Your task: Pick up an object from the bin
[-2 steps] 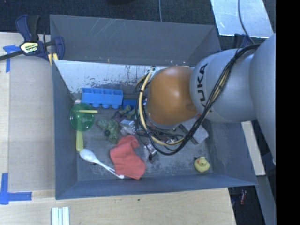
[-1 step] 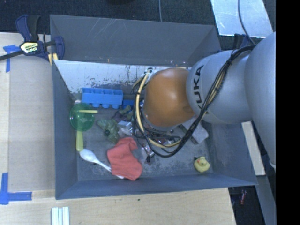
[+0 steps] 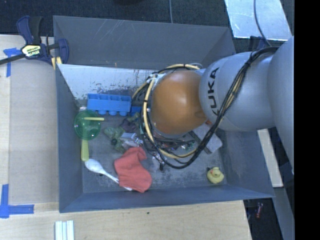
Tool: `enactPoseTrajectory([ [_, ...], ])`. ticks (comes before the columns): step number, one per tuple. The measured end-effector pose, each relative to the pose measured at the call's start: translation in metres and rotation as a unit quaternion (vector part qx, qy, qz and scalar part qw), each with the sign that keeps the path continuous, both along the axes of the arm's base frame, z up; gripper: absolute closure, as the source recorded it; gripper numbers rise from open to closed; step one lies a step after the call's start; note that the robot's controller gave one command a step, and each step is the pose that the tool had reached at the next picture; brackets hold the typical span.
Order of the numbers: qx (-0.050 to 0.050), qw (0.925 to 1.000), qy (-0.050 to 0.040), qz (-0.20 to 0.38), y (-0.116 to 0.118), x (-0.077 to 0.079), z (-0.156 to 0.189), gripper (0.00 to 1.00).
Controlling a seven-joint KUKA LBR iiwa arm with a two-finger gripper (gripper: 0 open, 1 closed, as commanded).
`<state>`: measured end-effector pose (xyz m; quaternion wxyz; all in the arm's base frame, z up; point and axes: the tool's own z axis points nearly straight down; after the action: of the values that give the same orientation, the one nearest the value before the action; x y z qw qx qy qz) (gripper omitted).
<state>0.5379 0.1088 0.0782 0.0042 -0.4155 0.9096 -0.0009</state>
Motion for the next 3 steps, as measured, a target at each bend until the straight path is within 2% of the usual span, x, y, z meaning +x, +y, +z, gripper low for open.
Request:
enactPoseTrajectory([
  [1, -0.001, 0.9903, -0.0006, 0.139, 0.023, -0.005, -0.007, 1.00],
  [2, -0.001, 0.9903, -0.0005, 0.139, 0.023, -0.005, -0.007, 1.00],
  [3, -0.001, 0.9875, 0.0014, 0.158, 0.032, -0.017, 0.052, 1.00],
])
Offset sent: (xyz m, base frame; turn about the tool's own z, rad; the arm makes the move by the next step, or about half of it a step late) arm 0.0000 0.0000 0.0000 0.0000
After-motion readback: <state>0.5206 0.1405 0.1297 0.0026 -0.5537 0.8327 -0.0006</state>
